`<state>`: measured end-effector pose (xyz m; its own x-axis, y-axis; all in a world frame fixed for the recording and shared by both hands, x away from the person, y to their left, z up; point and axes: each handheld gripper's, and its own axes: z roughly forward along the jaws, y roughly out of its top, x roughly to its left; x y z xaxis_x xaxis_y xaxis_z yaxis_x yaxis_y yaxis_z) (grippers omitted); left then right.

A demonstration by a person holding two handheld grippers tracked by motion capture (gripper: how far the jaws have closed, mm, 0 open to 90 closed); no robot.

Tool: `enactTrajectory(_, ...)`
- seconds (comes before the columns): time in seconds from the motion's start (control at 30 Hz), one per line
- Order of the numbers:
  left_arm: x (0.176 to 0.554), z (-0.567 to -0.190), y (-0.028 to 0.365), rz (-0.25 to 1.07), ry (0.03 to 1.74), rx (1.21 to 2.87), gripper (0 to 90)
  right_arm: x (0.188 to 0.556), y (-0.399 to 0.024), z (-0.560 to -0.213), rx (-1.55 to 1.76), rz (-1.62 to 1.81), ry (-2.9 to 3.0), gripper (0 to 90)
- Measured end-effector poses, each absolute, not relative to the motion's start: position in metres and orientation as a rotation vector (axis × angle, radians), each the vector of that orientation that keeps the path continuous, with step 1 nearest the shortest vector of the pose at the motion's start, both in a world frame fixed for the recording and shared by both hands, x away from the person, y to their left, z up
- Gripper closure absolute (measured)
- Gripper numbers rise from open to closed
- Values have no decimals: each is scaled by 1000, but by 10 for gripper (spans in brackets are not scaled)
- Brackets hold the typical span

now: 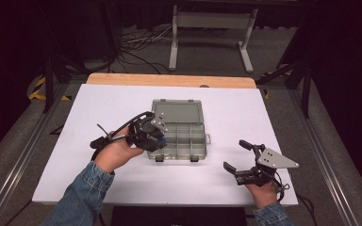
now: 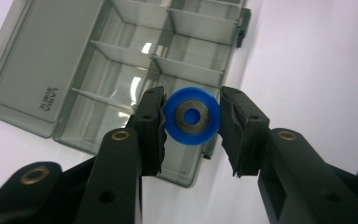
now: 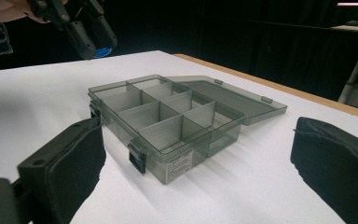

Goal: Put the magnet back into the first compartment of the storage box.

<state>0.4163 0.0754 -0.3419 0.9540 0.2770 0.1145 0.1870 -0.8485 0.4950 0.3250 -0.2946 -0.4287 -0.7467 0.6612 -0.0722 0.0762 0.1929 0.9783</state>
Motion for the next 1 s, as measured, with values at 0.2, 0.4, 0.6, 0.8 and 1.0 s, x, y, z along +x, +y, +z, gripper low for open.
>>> enactTrajectory(0.2,431,-344,77,256,376,2606,623,325,-295,-429,687,1590,1987,38)
enactTrajectory(0.4,446,-349,80,256,437,2591,622,325,-295,-428,684,1589,1987,38)
enactTrajectory(0.6,456,-352,81,247,473,2579,622,325,-295,-429,682,1587,1990,38)
enactTrajectory(0.8,468,-357,83,247,523,2566,622,325,-295,-428,683,1587,1990,38)
enactTrajectory(1.0,478,-361,83,242,569,2549,621,326,-295,-429,682,1586,1992,38)
